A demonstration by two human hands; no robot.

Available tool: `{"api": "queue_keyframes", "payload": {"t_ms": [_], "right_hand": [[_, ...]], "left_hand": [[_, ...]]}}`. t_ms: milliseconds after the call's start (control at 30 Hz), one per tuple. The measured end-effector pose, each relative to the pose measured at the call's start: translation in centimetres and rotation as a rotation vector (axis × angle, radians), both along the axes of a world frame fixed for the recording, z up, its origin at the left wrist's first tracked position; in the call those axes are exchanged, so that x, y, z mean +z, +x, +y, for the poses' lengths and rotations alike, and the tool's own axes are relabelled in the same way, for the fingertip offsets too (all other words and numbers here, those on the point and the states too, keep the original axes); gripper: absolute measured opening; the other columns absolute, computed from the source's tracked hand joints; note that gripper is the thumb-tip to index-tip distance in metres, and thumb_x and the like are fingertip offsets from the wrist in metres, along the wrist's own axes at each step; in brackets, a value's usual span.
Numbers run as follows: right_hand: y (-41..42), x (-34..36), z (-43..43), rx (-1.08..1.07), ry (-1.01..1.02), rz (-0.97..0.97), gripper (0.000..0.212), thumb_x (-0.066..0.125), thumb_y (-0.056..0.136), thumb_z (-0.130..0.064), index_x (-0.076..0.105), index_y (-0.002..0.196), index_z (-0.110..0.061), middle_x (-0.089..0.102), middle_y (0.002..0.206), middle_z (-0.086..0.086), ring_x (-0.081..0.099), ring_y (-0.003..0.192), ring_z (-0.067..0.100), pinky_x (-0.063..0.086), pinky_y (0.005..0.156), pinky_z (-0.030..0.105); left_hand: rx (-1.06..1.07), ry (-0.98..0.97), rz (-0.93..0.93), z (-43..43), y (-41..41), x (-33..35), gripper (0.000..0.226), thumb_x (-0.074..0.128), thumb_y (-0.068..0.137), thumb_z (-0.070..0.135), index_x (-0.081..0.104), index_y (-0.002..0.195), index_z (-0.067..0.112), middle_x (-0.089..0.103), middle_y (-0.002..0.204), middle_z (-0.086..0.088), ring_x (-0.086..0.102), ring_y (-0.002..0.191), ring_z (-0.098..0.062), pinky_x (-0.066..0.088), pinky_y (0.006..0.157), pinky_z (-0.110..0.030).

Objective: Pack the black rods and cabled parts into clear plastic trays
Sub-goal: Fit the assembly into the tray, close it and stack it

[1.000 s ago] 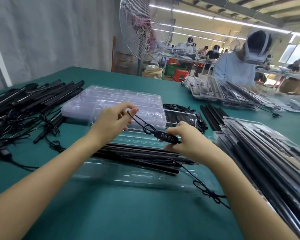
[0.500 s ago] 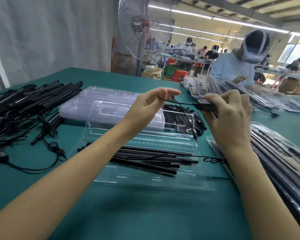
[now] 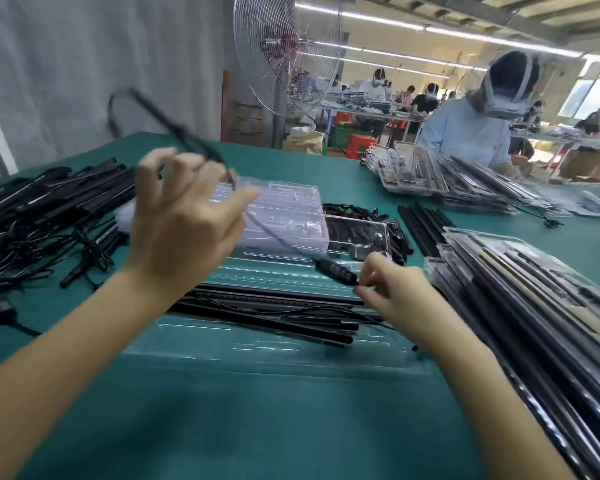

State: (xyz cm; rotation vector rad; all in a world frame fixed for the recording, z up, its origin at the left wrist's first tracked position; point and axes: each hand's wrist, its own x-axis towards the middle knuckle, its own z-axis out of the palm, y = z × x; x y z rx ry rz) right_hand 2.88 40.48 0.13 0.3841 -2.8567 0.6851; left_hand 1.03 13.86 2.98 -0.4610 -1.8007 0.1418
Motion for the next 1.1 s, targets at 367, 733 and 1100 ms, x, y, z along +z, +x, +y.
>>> {"api": "queue_keyframes", "payload": {"t_ms": [367, 733, 1100], "right_hand": [[2.1, -2.3, -3.6, 0.241, 0.323, -0.158, 0.022, 0.052, 0.094, -0.035, 0.051, 0.116, -0.033, 0.065, 0.101, -0.001, 0.059, 0.09, 0.022, 0.046, 0.071, 0.029], [2.0, -4.4, -5.1, 0.219, 0.081, -0.12, 0.019, 0.066, 0.084, -0.023, 0.065, 0.103, -0.023, 0.056, 0.097, -0.009, 0.054, 0.096, 0.013, 0.046, 0.085, 0.031], [2.0, -4.6, -5.9, 0.211, 0.163, -0.064, 0.024, 0.06, 0.089, -0.038, 0.068, 0.105, -0.022, 0.054, 0.102, -0.005, 0.053, 0.095, 0.018, 0.041, 0.075, 0.026]], "left_hand": [[0.554, -0.033, -0.993, -4.8, 3.9, -4.8, 0.029, 0.035, 0.091, 0.03, 0.048, 0.117, 0.034, 0.065, 0.106, 0.006, 0.063, 0.095, -0.015, 0.036, 0.065, -0.028], [-0.53, -0.013, -1.383, 0.6, 0.0, -7.7, 0.021, 0.067, 0.083, 0.042, 0.067, 0.098, 0.028, 0.054, 0.085, 0.02, 0.053, 0.082, 0.007, 0.045, 0.075, -0.015], [-0.469, -0.136, -1.232, 0.4, 0.8, -8.2, 0.029, 0.053, 0.093, 0.043, 0.067, 0.111, 0.025, 0.054, 0.097, 0.014, 0.048, 0.085, 0.001, 0.046, 0.08, -0.027]]}}
